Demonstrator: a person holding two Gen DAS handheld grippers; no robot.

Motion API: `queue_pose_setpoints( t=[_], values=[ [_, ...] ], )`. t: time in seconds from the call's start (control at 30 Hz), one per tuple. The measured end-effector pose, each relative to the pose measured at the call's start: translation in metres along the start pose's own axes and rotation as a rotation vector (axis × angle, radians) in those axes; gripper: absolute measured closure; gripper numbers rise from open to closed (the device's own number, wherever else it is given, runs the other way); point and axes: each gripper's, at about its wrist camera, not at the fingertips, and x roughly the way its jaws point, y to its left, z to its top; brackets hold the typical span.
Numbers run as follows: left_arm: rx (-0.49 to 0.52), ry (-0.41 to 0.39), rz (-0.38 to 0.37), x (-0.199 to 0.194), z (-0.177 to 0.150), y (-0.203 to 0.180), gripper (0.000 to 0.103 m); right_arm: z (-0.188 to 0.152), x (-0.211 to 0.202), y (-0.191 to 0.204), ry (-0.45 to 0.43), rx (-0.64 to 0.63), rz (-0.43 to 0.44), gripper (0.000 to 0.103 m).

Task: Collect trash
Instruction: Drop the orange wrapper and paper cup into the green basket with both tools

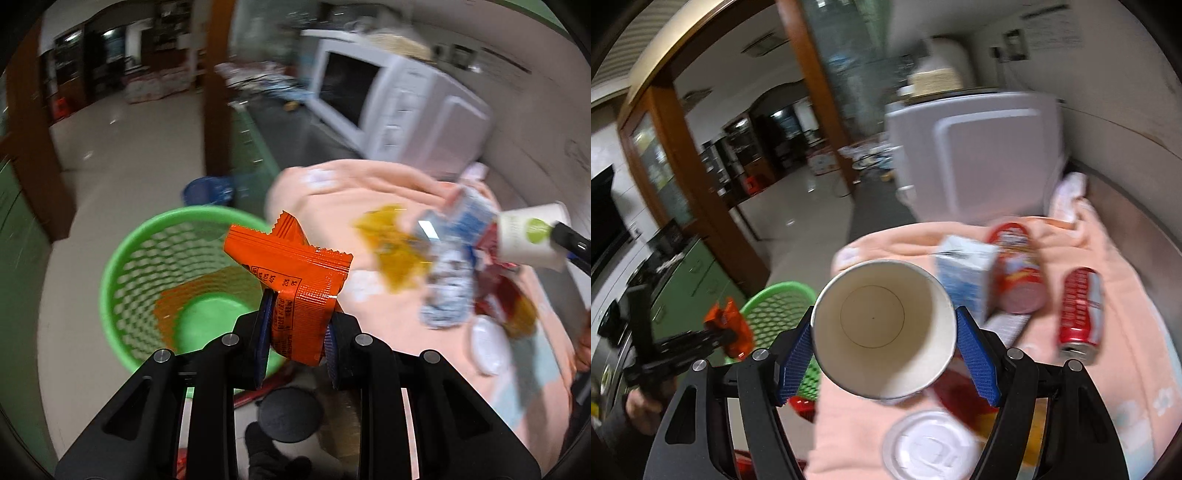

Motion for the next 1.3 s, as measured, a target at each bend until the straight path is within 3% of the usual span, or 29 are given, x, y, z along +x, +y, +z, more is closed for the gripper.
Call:
queue_pose_setpoints(
  t=[0.2, 0.5, 0.8, 1.13, 1.2, 1.3],
  values=[
    [-0.074, 0.037, 0.086, 0.021, 0.003, 0.052, 0.078, -0.002, 0.043, 0.056, 0.071, -0.065, 0.078, 0.033],
    [-0.157, 0.071, 0.154, 0.034, 0.0, 0.099, 0.065, -0.011, 0.111, 0.112, 0.164, -0.116, 0.155, 0.033],
    [-0.203, 0.059, 0.174, 0.028, -0.004, 0.117, 0.047, -0.025, 0.164, 0.144, 0.248, -0.12, 0.205, 0.032],
    [-0.233, 0.031, 0.184, 0.014, -0.002, 0.123, 0.04, -0.039, 0.203, 0.163, 0.307, -0.092, 0.247, 0.029],
    [-0.235, 0.027, 0.184, 0.012, -0.001, 0.123, 0.04, -0.041, 0.206, 0.166, 0.31, -0.083, 0.258, 0.022],
    [-0.237, 0.026, 0.179, 0.011, 0.0, 0.122, 0.04, -0.042, 0.199, 0.167, 0.3, -0.092, 0.263, 0.021]
  ],
)
